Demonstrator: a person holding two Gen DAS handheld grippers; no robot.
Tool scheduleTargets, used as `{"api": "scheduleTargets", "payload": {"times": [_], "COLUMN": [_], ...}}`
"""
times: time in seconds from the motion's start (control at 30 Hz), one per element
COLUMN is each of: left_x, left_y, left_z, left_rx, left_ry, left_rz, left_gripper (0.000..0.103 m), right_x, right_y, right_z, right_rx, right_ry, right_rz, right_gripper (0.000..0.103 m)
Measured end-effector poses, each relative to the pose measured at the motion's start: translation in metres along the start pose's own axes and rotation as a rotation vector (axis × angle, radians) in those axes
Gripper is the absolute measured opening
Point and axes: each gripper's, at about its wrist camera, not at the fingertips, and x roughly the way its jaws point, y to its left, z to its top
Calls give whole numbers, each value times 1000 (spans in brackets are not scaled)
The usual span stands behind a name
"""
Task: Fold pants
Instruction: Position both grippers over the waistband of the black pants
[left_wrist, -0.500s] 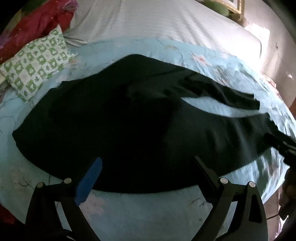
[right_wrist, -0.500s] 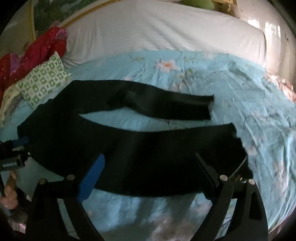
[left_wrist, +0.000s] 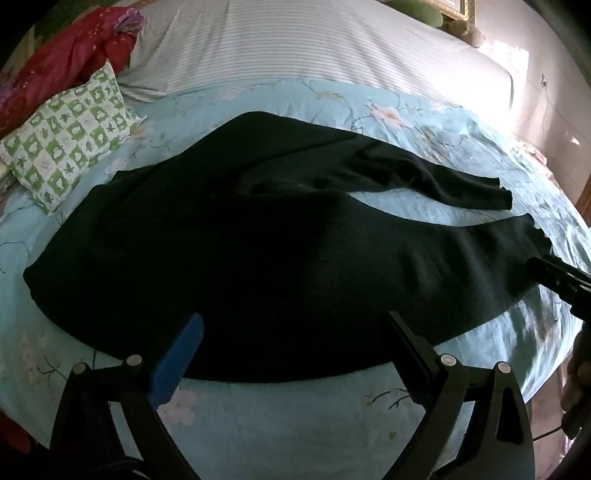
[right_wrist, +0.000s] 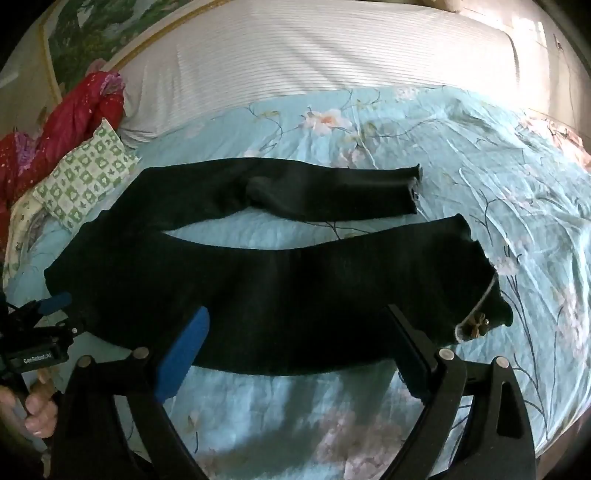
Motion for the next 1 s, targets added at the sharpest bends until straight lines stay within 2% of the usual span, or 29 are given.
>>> {"api": "scheduleTargets", "payload": {"times": [1.0], "left_x": [3], "left_y": [-1], "left_z": [-3], "left_rx": [-15], "left_ry": [0], "left_rz": [12], "left_gripper": [98], "right_x": [4], "right_y": [10], "right_z": [0], "right_rx": [-17], "right_ry": [5], "right_rz": [15], "right_gripper": [93]}}
